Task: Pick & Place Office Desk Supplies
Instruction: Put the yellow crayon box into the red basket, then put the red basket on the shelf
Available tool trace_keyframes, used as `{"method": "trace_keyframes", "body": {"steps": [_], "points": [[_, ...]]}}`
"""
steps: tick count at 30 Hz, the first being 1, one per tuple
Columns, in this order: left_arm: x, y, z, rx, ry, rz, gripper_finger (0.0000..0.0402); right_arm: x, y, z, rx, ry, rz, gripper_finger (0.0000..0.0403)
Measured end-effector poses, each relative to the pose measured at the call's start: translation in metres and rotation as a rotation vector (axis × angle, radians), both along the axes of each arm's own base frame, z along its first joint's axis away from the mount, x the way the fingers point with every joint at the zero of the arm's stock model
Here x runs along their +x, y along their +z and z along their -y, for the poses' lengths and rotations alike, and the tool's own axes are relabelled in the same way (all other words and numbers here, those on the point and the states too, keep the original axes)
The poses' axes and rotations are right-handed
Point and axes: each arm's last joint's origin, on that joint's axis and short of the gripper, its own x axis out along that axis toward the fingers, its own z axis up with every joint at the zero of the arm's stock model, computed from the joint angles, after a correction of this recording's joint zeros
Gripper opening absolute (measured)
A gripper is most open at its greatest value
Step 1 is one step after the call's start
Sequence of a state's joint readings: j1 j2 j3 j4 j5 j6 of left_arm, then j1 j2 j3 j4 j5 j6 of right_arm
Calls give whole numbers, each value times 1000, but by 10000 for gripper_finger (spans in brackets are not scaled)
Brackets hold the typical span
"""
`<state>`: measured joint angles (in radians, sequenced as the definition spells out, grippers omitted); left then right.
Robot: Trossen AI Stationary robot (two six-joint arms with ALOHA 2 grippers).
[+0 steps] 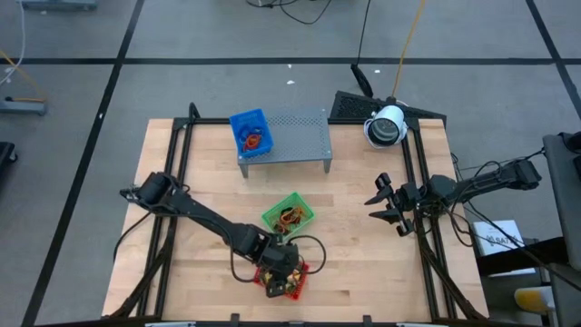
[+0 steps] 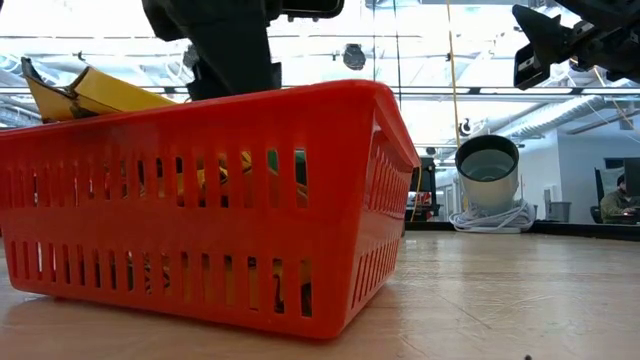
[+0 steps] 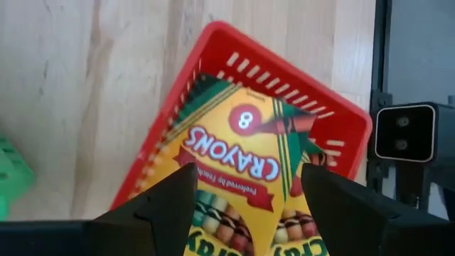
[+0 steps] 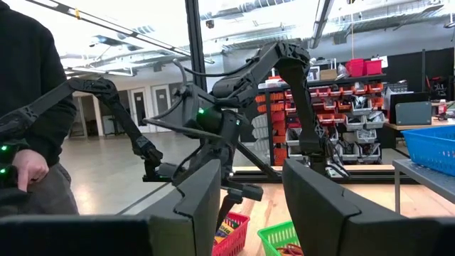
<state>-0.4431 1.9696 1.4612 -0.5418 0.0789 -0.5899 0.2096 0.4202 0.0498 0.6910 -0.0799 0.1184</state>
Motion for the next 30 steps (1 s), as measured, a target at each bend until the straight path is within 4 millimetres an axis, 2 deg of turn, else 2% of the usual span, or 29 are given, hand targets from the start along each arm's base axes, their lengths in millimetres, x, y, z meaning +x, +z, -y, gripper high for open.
{"method": "trace_keyframes", "body": {"steps": [19,24,30], "points": [[-27,61,-7,50,-275,155,262,0,0,0,-1,0,-3,141],[-30,61,-15,6,-342,101,262,0,0,0,-1,0,-3,141],[-23,53,-28,-17,-362,66,262,0,0,0,-1,0,-3,141]]}}
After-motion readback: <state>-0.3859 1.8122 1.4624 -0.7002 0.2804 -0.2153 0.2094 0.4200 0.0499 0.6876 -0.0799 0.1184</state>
